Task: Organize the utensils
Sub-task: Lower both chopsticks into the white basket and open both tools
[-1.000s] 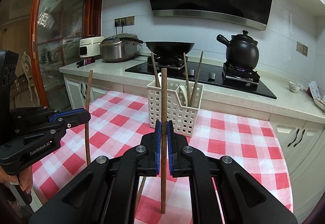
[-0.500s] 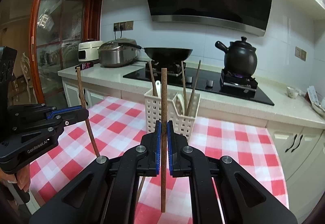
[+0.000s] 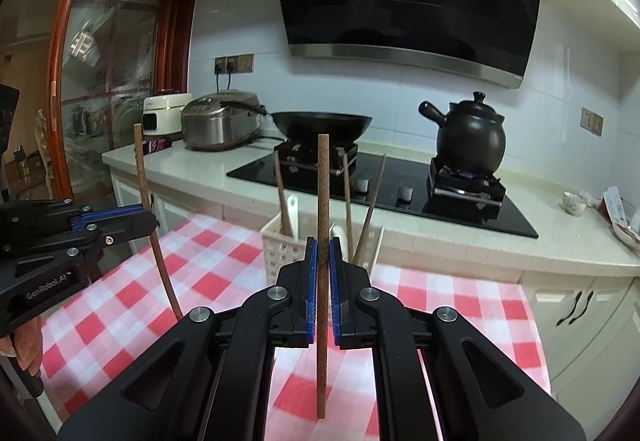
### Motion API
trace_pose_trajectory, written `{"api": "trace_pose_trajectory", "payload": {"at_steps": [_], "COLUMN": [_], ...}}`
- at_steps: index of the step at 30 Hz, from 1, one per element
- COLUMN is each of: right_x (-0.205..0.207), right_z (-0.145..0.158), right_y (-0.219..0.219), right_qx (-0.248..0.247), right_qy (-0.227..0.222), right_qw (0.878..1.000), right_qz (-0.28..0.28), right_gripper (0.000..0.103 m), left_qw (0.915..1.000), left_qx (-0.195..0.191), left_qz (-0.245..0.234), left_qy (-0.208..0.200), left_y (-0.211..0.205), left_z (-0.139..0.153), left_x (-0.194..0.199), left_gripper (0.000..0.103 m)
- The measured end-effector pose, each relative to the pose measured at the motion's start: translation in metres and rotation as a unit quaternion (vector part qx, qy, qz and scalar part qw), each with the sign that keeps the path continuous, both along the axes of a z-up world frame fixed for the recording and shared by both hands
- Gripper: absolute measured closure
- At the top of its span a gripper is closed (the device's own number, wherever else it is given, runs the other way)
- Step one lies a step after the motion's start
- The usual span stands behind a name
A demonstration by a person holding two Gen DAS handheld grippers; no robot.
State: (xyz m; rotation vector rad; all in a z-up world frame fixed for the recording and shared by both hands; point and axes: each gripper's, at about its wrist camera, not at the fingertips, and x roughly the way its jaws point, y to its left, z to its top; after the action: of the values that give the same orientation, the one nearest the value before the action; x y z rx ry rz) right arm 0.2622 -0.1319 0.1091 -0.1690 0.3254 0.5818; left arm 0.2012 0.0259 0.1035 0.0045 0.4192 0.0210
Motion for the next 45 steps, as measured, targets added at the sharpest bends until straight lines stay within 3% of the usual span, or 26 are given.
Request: {"api": "trace_pose_trajectory", "payload": {"at_steps": [16,24,33,45], "right_x": [0.079,0.116,0.149,0.182], "right_z": [0.048,0.065,0.056,-0.010], "right_y": [0.012,0.016,0.034,0.054], "right_qx": [0.027,0.038,0.035,0.004], "right_qy": [-0.009,-0.014,-0.007,0.070], "right_qw": [1.000,0.999,0.999,0.997], "right_qz": [-0.011,-0.016,-0.011,-0.009], "right_gripper": [0.096,0.096,0.096,0.096], "left_qw": [0.9990,0.9983,0.9982,0.9986], "left_qx": [-0.005,-0.018,-0.033,-0.037], "left_qz": [-0.001,0.006,0.005,0.010], "left_qy": [-0.044,-0.055,-0.049,0.038], "left_y": [0.015,0.031,0.042,0.044], "left_z": [0.088,0.106,0.080,-0.016], "left_x": [0.079,0.123,0.172,0.216], "left_gripper": [0.097,0.097,0.097,0.095]}}
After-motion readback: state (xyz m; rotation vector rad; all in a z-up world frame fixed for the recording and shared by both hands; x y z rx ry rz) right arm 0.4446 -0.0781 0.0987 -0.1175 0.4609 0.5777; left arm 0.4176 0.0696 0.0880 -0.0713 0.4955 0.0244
